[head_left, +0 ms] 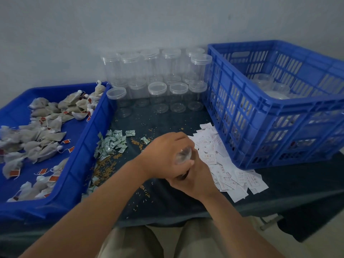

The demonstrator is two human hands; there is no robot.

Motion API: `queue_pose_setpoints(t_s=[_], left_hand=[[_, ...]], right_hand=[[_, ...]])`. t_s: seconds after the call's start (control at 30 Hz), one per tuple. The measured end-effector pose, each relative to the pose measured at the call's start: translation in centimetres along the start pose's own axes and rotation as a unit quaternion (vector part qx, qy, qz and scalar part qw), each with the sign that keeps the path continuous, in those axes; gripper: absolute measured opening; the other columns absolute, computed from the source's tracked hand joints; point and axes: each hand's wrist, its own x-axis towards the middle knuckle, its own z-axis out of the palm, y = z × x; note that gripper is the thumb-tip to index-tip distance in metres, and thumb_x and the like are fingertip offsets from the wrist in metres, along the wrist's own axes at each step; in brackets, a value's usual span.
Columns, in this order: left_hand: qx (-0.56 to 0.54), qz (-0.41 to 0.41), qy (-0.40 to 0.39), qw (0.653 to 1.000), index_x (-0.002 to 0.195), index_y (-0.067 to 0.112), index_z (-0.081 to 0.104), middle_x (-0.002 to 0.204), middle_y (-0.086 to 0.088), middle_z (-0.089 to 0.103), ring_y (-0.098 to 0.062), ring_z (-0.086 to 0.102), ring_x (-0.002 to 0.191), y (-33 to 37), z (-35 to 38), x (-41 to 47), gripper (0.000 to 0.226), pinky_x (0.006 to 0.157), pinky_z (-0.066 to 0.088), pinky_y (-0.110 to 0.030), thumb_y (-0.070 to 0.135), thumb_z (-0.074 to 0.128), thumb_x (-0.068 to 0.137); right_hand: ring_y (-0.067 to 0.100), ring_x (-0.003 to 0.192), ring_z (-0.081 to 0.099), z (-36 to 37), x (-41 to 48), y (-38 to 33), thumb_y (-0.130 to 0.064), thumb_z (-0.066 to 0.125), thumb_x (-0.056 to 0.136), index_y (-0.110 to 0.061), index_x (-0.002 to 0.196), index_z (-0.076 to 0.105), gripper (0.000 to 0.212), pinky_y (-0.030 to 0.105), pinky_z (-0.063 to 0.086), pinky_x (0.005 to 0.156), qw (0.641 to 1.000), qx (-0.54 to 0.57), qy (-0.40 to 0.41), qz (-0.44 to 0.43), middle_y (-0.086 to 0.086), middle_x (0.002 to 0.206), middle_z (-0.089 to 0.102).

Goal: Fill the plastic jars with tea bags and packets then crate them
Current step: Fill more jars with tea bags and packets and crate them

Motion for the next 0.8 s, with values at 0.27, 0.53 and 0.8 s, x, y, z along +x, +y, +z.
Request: queue_pose_setpoints(t_s=[0.27,0.53,0.8], left_hand=[[0.058,-0.255,-0.069,0.963,0.135,0.034,0.058,0.145,0.004,0.052,-0.027,0.047,0.135,2.5,0.0,1.6,0.082,0.112,0.045,-0.050,0.089,0.024,0.083],[0.151,-0.107,-0.023,0.983,0.123,0.027,0.058,0.121,0.012,0.060,-0.015,0.054,0.105,2.4,1.4,1.4,0.042,0.085,0.052,-0.034,0.056,0.042,0.098],[0.091,-0.012,-0.068,0.994,0.136,0.033,0.059,0.145,0.015,0.056,-0.009,0.049,0.134,0.7,-0.2,1.1,0.059,0.107,0.046,-0.035,0.073,0.041,0.098]], right_hand=[[0.000,0.102,0.068,0.1,0.2,-0.3,-0.061,0.083,0.075,-0.039,0.128,0.057,0.063,0.022,0.059,0.078,0.999,0.012,-0.044,0.029,-0.023,0.109,0.067],[-0.009,0.086,0.042,0.9,0.6,-0.1,-0.071,0.070,0.070,-0.032,0.140,0.042,0.085,0.002,0.030,0.062,0.991,-0.135,0.011,0.012,-0.028,0.114,0.036],[0.001,0.104,0.064,-0.2,0.3,-0.3,-0.061,0.084,0.071,-0.025,0.142,0.050,0.087,0.017,0.054,0.075,0.999,-0.021,-0.016,0.021,-0.025,0.122,0.056]])
